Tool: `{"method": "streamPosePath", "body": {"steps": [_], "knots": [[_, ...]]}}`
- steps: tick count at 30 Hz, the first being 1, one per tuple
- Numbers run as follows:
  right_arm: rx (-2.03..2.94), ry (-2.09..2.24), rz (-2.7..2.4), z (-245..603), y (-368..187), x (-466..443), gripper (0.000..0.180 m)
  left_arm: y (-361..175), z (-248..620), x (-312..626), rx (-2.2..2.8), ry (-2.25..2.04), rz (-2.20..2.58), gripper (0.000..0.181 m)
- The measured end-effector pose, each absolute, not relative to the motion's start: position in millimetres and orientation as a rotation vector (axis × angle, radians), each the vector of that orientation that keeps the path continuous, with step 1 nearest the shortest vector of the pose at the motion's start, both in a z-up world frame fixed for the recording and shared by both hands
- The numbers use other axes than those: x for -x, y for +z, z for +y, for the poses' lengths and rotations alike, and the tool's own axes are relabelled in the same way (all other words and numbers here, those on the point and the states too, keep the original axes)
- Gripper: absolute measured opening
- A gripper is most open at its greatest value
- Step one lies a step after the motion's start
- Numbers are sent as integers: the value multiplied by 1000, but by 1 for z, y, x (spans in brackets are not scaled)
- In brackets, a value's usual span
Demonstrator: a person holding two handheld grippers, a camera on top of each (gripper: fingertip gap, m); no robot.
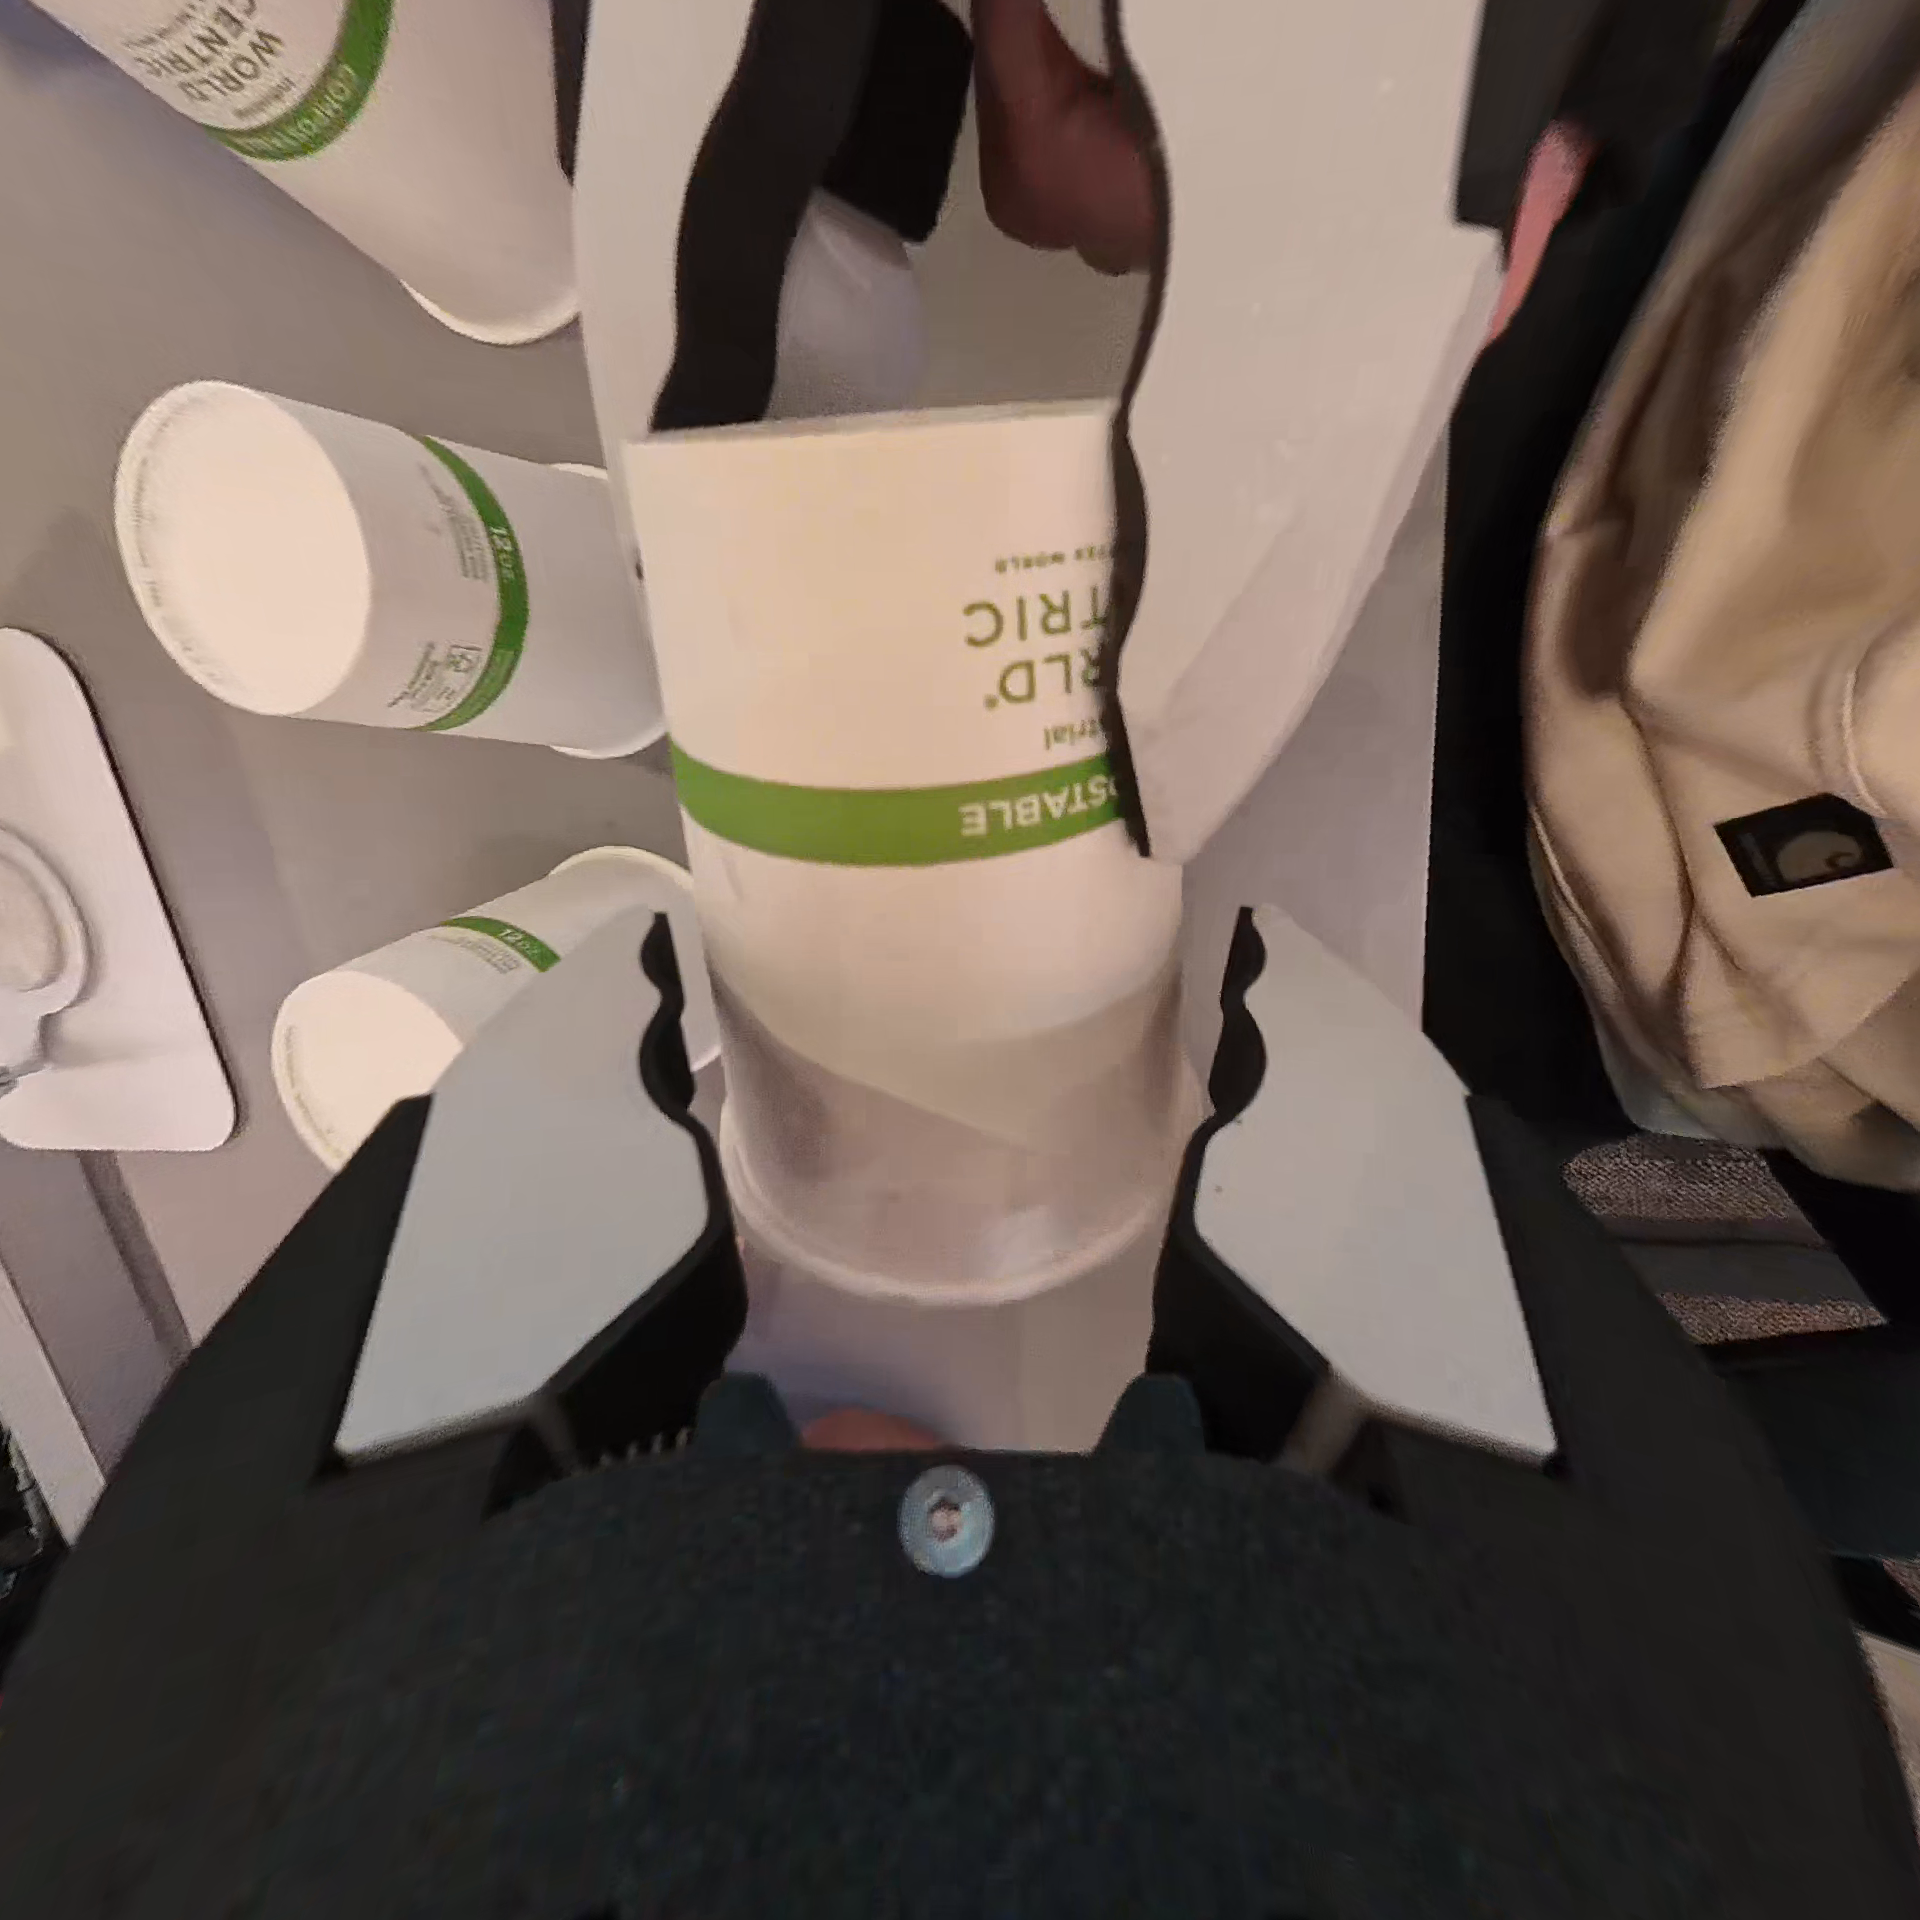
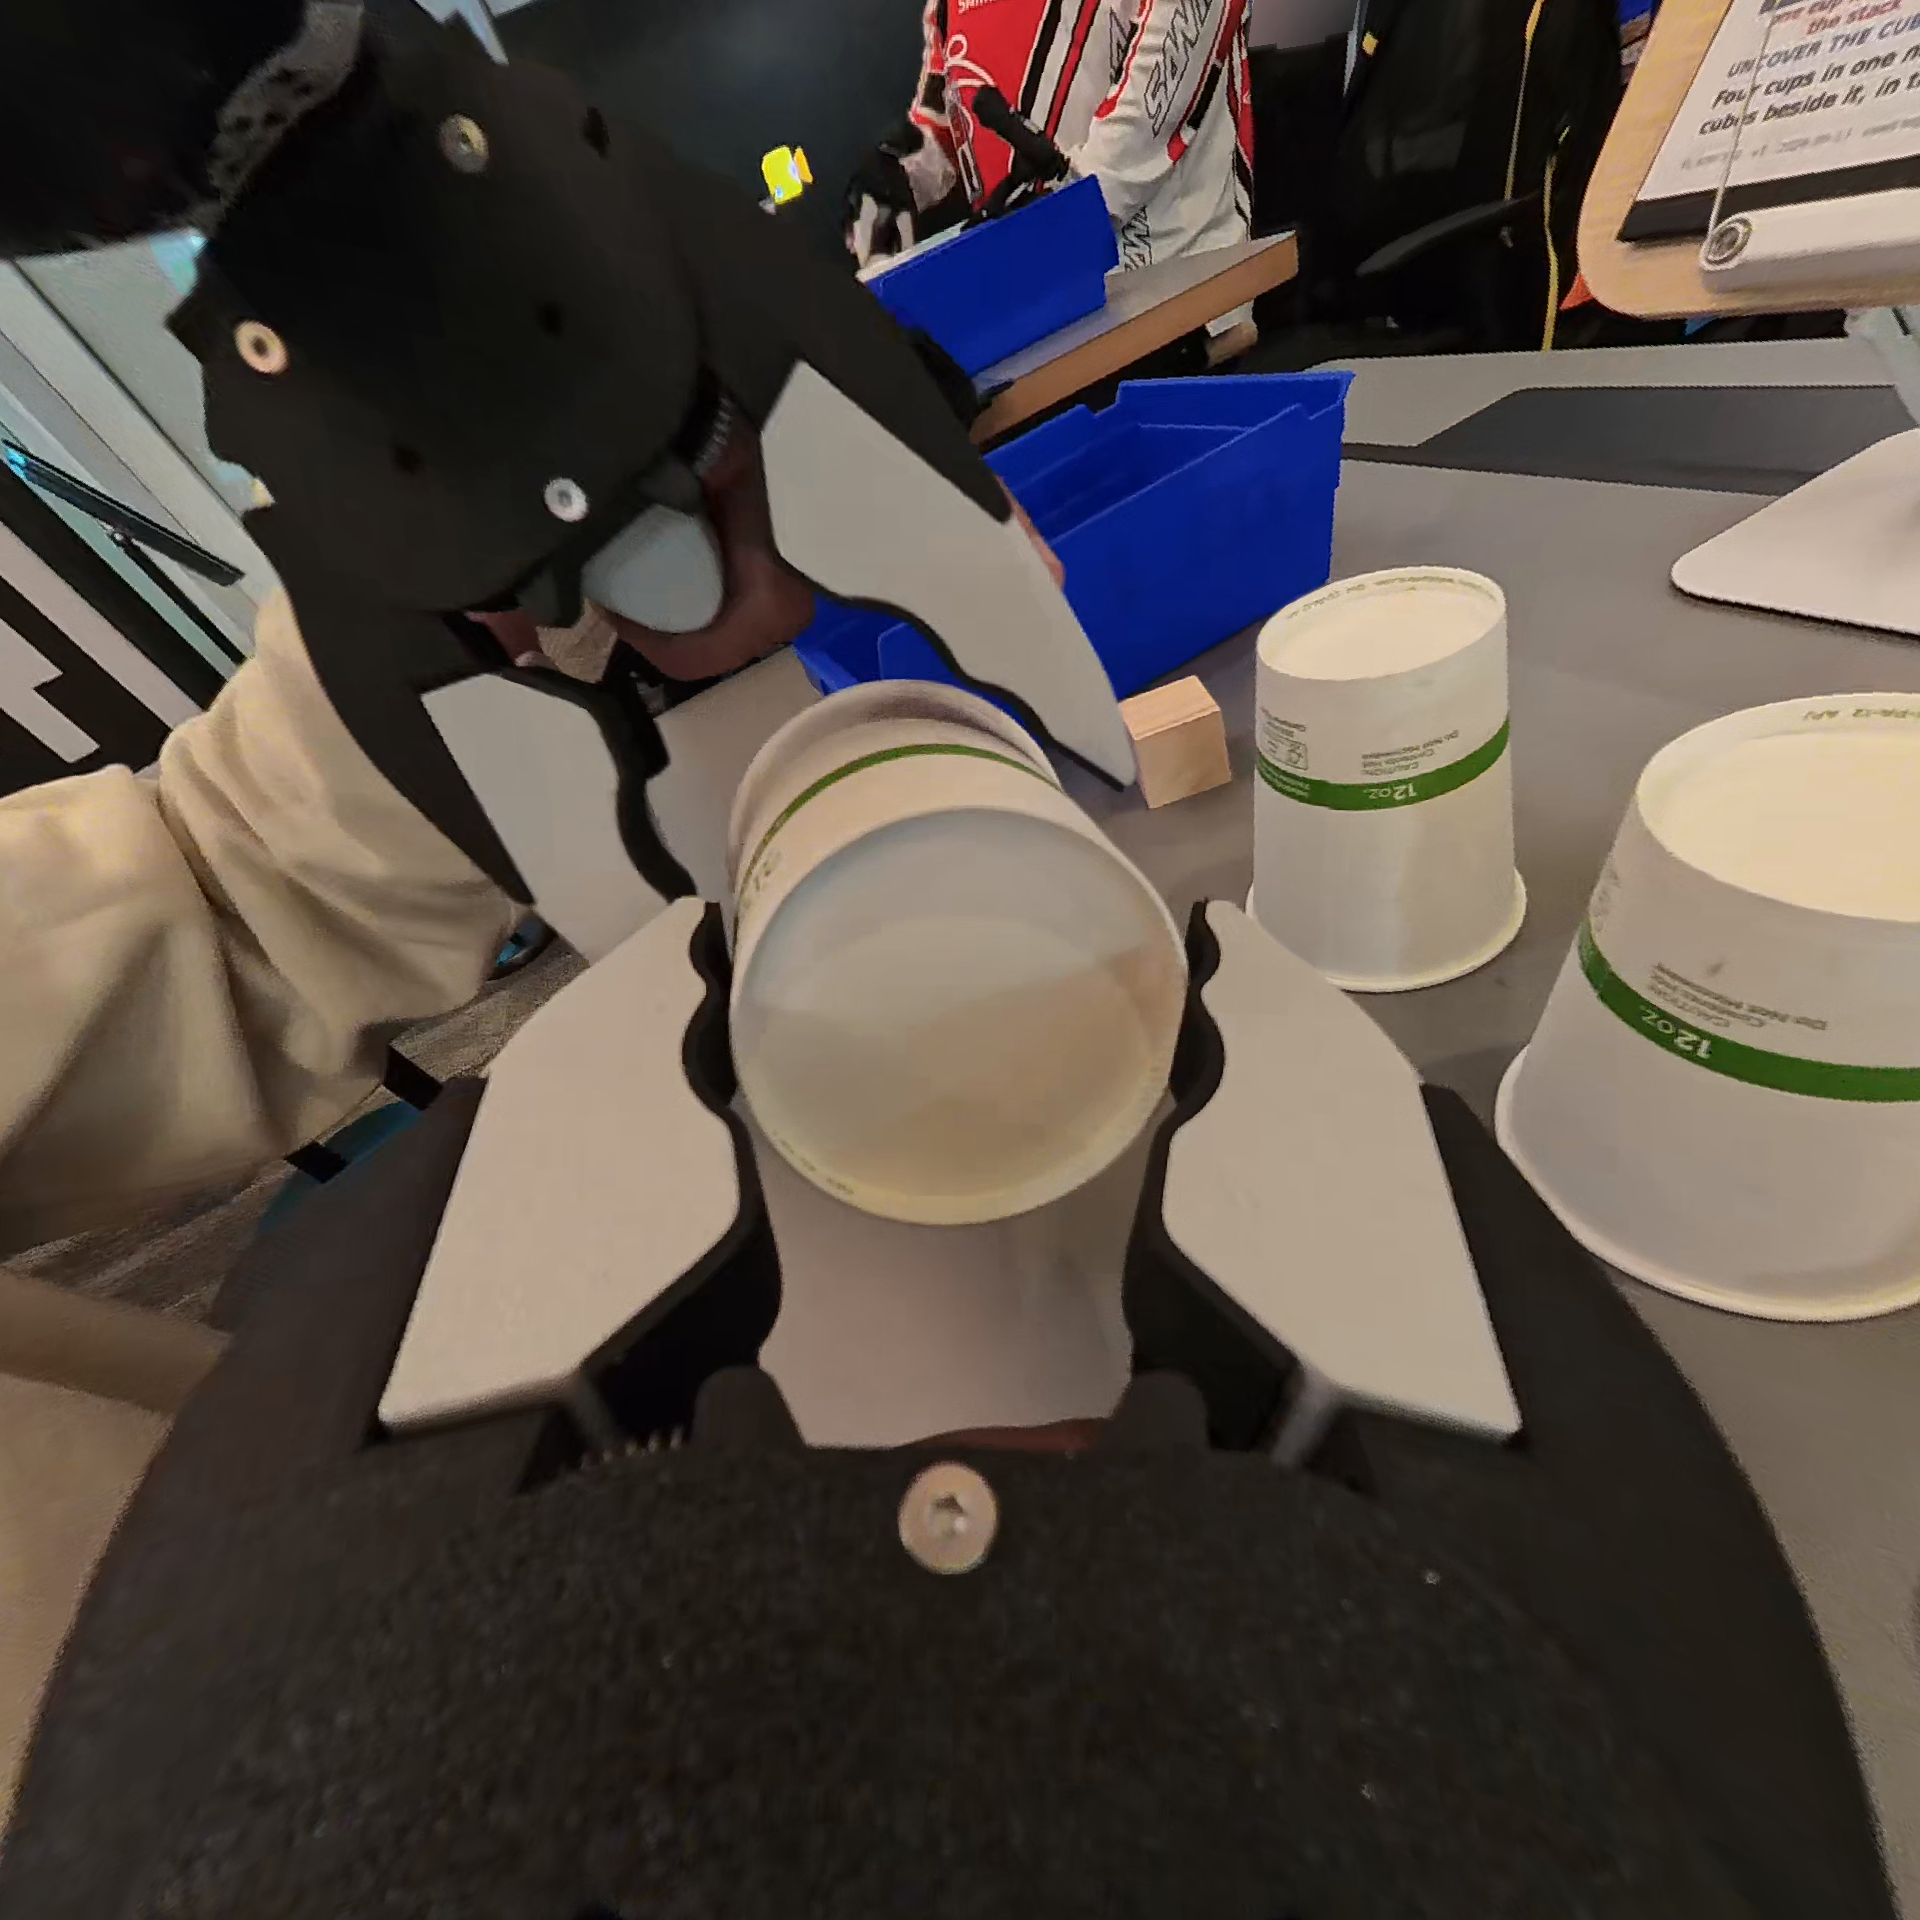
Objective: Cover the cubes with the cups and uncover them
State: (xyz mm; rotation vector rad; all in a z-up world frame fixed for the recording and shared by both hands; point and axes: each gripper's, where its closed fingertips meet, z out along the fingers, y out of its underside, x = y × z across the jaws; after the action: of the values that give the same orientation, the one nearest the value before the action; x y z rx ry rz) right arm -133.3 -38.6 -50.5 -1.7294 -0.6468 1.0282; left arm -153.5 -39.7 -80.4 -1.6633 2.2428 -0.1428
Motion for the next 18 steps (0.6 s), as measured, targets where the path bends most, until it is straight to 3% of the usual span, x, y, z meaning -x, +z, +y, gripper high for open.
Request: {"method": "streamPosePath", "body": {"steps": [2, 9, 18], "knots": [[1726, 1021, -650, -39, -49, 133, 83, -85, -39, 152, 1662, -123, 2249, 90], [1701, 942, -676, -37, -48, 123, 86, -89, -27, 150, 1646, -123, 2124, 88], [1705, 1015, -606, -31, -32, 101, 73, -21, 63, 222, 1718, -433, 1113, 88]]}}
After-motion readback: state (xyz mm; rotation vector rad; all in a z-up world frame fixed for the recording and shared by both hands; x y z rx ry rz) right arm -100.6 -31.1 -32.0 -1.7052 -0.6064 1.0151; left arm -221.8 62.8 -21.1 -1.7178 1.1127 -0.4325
